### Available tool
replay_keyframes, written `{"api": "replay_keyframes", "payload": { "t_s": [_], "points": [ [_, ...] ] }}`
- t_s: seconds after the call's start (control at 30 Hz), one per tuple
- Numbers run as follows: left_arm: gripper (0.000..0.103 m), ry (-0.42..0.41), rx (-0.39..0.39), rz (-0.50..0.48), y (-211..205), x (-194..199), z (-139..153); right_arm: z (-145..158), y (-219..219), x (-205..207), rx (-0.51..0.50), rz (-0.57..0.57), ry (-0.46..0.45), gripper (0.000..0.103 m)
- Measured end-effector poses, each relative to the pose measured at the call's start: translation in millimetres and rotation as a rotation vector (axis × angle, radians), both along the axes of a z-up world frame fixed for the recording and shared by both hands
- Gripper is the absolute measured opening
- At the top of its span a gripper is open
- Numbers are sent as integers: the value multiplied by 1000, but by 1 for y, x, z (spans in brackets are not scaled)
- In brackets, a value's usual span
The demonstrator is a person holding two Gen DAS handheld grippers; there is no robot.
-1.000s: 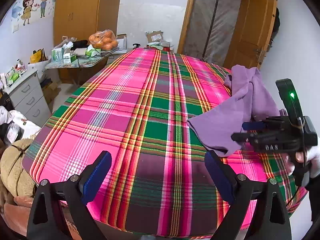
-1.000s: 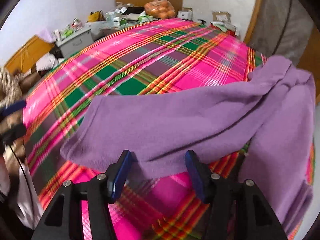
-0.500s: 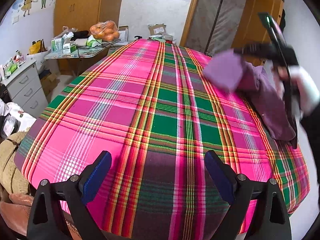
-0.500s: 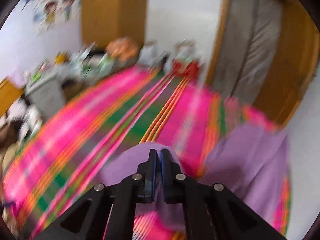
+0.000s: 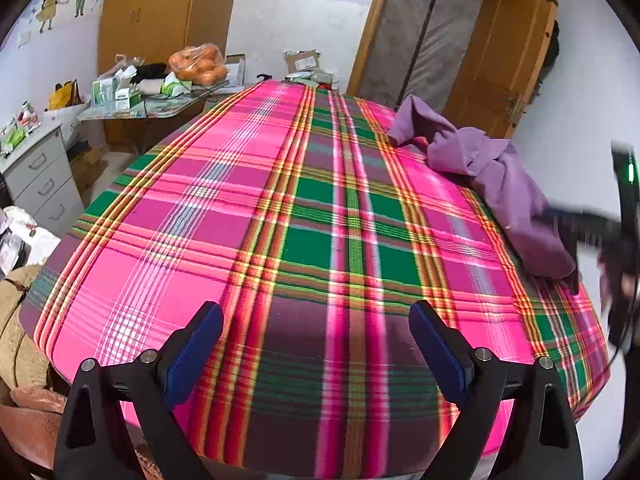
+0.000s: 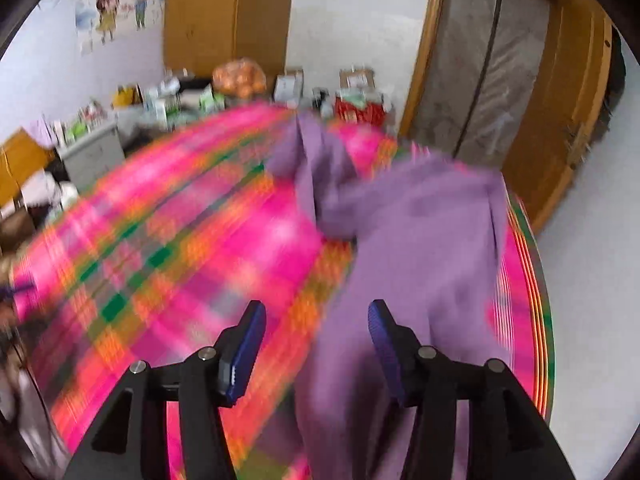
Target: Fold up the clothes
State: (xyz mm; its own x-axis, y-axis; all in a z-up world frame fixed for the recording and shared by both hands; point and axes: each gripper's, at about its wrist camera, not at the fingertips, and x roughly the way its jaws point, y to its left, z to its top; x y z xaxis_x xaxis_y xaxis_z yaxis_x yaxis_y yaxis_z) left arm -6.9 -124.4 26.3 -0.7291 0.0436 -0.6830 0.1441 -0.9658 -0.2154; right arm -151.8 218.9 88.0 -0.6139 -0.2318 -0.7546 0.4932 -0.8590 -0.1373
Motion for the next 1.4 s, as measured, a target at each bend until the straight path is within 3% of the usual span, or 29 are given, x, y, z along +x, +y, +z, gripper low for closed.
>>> {"api": "replay_keyframes", "payload": {
  "t_s": [0.23,0.37,0.4,0.47,0.63,0.77,0.83,0.87,0.97,1.07,1.13,1.23,1.4],
  "points": [
    [95,9,-25,-31,19,4,7,-12,69,13,6,-169,-1,59],
    [95,9,-34,-38,24,4,8,-9,61,18,-6,-140,10,58],
    [95,9,-36,-37,24,4,9,-9,54,21,10,-120,19,54],
    [95,7,-38,-36,24,4,9,-10,41,25,38,-88,30,20],
    [95,12,-33,-28,19,5,10,-2,30,25,16,-84,20,15],
    [95,18,-23,-21,15,6,11,39,9,29,-76,-5,66,14],
    [95,22,-19,-18,13,7,12,62,-5,30,-140,54,81,1],
    [95,24,-17,-17,12,8,13,74,-13,30,-184,89,86,1],
    [95,37,-19,-15,11,12,17,106,-50,30,-218,178,126,1],
    [95,52,-21,-15,9,16,22,121,-79,31,-184,219,173,1],
    [95,61,-18,-17,7,17,23,108,-76,35,-152,209,168,8],
    [95,57,-6,-17,4,16,20,85,-67,42,-105,189,151,37],
    [95,25,12,-21,3,9,10,10,-20,65,-97,170,-52,37]
  ]
}}
